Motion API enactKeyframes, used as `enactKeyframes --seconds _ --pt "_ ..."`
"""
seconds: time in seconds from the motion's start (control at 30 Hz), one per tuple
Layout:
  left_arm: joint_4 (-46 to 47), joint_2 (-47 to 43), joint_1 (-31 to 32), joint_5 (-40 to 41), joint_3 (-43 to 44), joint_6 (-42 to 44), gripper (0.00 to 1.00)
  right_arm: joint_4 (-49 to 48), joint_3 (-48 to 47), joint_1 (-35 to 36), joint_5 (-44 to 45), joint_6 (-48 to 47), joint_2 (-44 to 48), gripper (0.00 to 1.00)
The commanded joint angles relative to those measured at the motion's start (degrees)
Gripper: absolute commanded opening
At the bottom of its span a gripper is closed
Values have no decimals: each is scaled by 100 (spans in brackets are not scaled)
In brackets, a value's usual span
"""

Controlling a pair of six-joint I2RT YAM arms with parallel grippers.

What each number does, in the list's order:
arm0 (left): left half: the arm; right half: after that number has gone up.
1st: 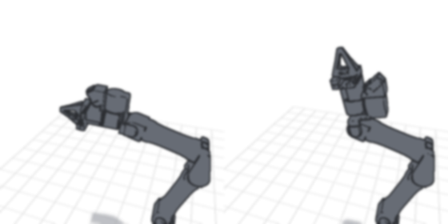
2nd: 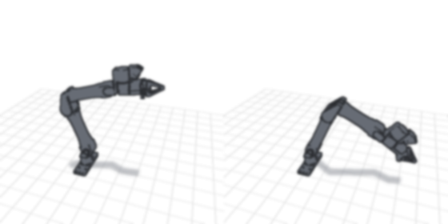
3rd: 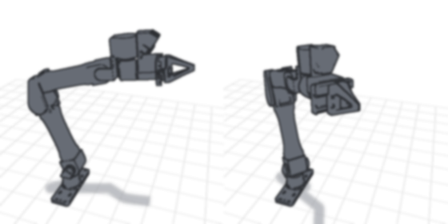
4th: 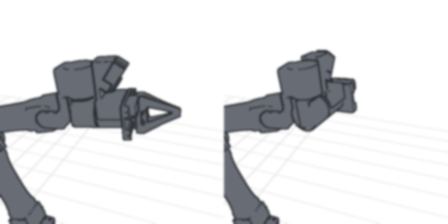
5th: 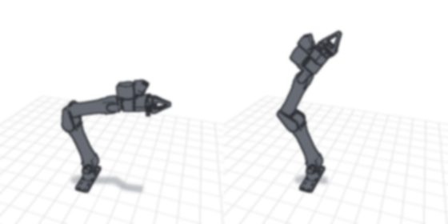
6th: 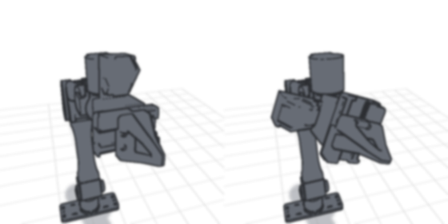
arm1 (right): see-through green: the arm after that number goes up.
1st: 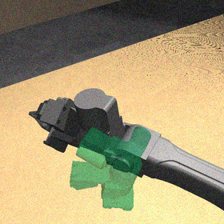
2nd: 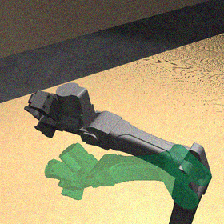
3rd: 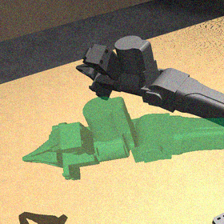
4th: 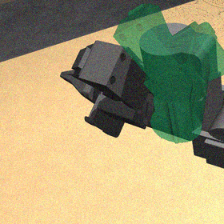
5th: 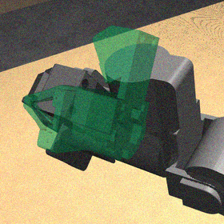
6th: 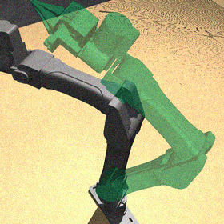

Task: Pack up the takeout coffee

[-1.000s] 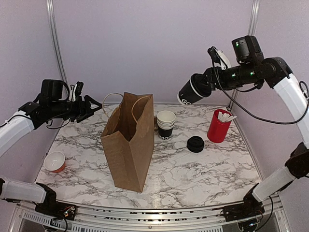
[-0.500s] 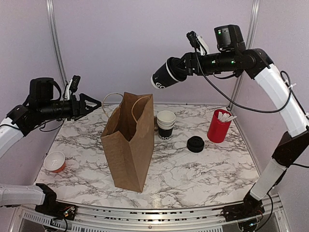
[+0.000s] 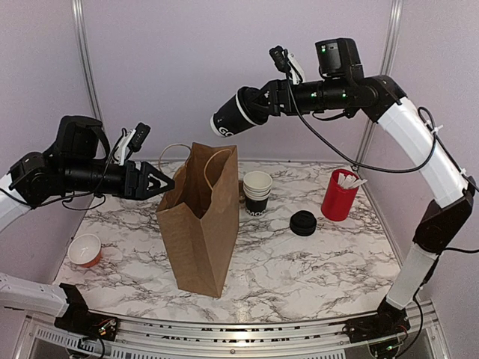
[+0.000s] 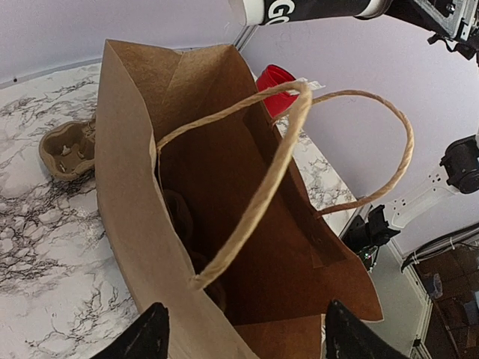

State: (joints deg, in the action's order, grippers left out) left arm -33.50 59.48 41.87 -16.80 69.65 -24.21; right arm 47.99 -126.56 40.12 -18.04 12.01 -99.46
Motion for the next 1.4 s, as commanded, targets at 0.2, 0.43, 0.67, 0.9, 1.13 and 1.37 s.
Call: enactKeyframes --seconds 0.2,0.43,0.67,0.9,1.13,1.37 --pt "-1096 985 425 1066 1107 376 60 -229 -210 101 -562 -126 -121 69" --pt "-1221 1343 512 1181 1483 495 45 15 -225 192 -1064 -319 -277 69" --pt "-1211 1491 551 1499 1690 551 24 263 183 323 -1150 -502 -233 69" --pt "-1123 1503 551 2132 1974 507 0 363 1010 344 -1149 -531 268 69" --pt "-623 1442 621 1862 1906 536 0 736 1762 492 -1006 -629 749 70" --pt "250 1440 962 1420 1661 396 0 1070 2143 1030 -466 -732 841 70"
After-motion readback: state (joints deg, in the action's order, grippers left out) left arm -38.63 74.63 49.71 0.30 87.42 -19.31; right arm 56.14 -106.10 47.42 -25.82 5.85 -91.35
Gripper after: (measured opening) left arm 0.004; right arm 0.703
